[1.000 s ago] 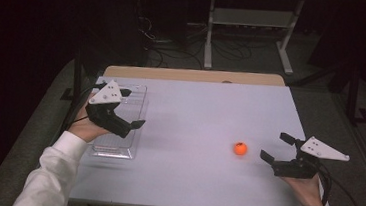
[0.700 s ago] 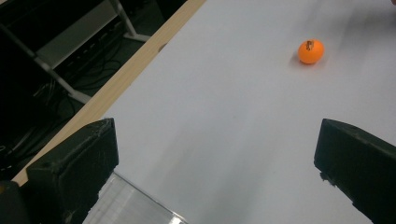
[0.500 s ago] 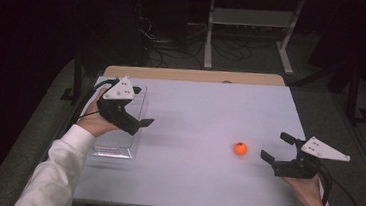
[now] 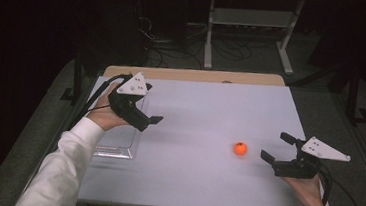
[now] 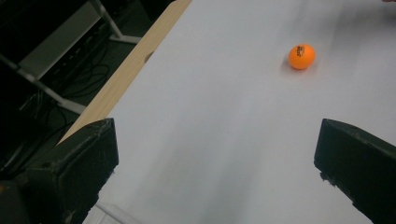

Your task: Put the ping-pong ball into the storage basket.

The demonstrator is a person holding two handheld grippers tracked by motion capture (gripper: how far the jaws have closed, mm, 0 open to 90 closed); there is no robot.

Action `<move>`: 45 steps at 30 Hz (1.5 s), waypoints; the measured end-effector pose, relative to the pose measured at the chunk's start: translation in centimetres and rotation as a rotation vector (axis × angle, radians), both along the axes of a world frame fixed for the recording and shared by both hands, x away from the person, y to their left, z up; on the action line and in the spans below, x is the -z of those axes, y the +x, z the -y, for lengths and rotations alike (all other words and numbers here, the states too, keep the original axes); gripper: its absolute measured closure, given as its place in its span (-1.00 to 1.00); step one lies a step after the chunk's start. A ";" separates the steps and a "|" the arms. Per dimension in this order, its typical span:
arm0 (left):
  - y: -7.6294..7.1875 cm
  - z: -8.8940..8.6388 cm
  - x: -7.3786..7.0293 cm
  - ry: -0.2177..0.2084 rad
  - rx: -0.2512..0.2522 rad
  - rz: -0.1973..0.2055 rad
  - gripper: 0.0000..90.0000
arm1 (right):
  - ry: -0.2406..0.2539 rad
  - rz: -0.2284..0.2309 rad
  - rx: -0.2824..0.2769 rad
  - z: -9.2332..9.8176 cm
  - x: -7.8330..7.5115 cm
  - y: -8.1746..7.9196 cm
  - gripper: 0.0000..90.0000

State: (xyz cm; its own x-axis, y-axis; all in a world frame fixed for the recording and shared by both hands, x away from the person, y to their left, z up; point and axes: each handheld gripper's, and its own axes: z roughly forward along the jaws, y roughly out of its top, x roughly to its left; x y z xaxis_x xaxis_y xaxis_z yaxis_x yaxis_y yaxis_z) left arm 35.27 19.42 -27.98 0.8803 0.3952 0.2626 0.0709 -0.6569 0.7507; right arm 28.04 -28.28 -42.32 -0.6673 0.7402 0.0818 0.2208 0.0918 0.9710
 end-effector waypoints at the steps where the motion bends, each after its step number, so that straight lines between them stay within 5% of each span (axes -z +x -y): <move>1: 0.1 0.2 0.0 0.000 0.004 0.001 -1.00 | 0.000 0.001 0.000 0.0 0.0 0.0 -1.00; 45: 2.2 7.1 1.6 0.098 0.146 -0.066 -1.00 | 0.014 0.010 -0.023 -0.3 -0.1 -0.2 -1.00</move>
State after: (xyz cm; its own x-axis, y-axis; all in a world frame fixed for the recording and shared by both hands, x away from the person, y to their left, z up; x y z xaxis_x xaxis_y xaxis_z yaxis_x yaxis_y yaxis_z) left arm 37.47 12.34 -29.61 0.9430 0.2373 0.2333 0.0163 -0.7333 0.6798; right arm 27.84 -27.98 -42.21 -0.6853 0.7232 0.0854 0.2090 0.0830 0.9744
